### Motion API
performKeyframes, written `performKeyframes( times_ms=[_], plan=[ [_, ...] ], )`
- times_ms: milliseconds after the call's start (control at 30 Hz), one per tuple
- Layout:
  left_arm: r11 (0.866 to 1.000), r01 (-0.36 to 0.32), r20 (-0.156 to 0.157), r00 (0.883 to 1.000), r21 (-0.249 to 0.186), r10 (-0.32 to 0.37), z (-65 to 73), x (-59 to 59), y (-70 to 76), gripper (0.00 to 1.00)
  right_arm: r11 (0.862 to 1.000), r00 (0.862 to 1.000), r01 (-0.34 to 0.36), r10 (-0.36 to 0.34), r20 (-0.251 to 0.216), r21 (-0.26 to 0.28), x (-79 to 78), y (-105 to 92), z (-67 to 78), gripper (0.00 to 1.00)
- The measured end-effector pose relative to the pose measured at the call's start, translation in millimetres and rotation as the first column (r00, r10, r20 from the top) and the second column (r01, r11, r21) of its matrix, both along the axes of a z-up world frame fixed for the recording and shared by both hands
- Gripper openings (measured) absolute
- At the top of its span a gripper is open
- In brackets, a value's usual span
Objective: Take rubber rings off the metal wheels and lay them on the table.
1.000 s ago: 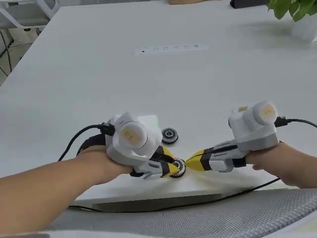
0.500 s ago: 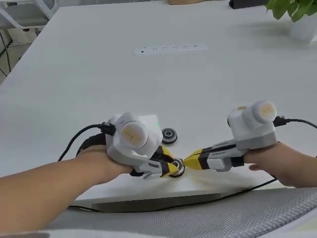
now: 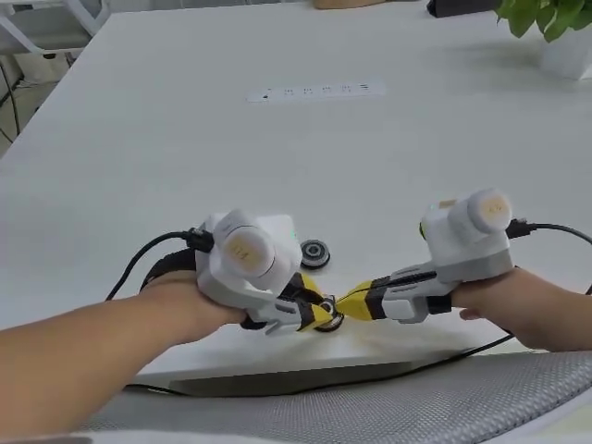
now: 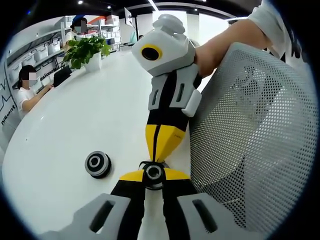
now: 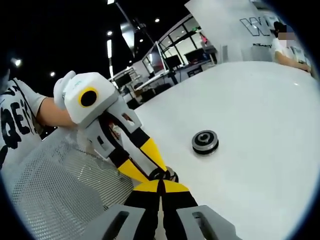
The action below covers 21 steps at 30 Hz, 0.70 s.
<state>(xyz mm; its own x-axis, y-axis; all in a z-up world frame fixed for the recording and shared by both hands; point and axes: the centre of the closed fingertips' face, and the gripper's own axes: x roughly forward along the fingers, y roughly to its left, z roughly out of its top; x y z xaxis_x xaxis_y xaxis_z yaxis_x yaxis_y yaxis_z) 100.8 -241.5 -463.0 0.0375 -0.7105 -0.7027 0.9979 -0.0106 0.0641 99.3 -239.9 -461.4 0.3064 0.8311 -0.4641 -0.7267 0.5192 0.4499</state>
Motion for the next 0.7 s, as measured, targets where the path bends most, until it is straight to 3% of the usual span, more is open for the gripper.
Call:
performKeyframes(
  times_ms=[467,533,567,600,700],
  plan=[
    [1.000,0.004,-0.003,1.000,-0.004,-0.004,0.2,-0.6,-0.1,0.07,0.999,1.000,-0.021,0.021,-0.003,0.036,-2.8,6.6,3.8,0.00],
    [1.000,0.003,-0.003,1.000,-0.007,-0.003,0.4,-0.7,-0.9,0.07,0.992,0.999,-0.033,0.035,-0.011,0.120,-5.1,15.2,16.3,0.00],
    [1.000,0.005,-0.001,1.000,-0.009,-0.005,0.6,-0.5,-1.3,0.07,0.994,1.000,0.008,-0.007,-0.008,0.108,0.8,13.4,14.7,0.00],
    [1.000,0.004,-0.002,1.000,-0.009,-0.004,0.6,-0.4,-1.3,0.07,0.997,0.999,-0.038,0.037,0.011,0.067,-3.1,11.9,9.6,0.00],
    [1.000,0.005,-0.002,1.000,-0.010,-0.005,0.6,-0.5,-1.2,0.07,0.998,1.000,-0.026,0.025,0.014,0.064,-2.2,12.6,6.6,0.00]
  ],
)
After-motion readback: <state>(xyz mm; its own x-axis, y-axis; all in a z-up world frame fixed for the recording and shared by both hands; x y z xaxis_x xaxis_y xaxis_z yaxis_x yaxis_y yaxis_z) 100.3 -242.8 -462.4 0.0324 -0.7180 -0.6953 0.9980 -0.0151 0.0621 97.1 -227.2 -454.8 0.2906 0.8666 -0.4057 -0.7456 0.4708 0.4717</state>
